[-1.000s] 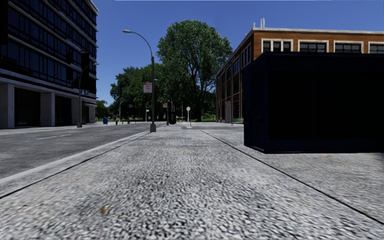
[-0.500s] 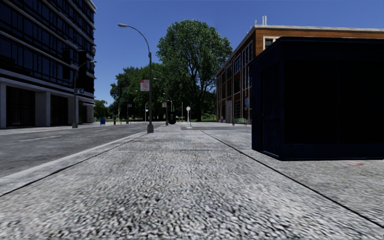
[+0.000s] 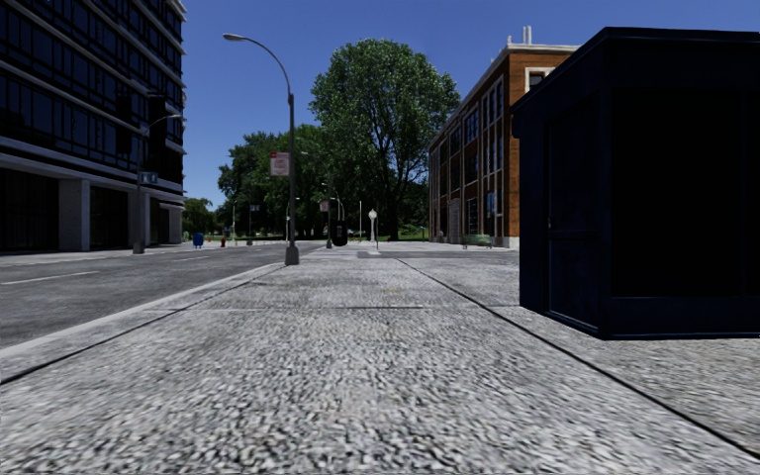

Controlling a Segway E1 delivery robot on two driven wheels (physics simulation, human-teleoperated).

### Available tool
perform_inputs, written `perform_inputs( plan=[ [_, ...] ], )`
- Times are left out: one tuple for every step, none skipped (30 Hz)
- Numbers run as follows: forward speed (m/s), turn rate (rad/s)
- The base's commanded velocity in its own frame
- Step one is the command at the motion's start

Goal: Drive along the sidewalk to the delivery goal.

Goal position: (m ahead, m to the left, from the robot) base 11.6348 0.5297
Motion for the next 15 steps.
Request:
perform_inputs(
  plan=[
    [1.55, 0.00],
    [1.55, 0.00],
    [1.55, 0.00],
    [1.55, 0.00],
    [1.55, 0.00],
    [1.55, 0.00],
    [1.55, 0.00],
    [1.55, 0.00],
    [1.55, 0.00],
    [1.55, 0.00],
    [1.55, 0.00],
    [1.55, 0.00],
    [1.55, 0.00],
    [1.55, 0.00],
    [1.55, 0.00]
  ],
)
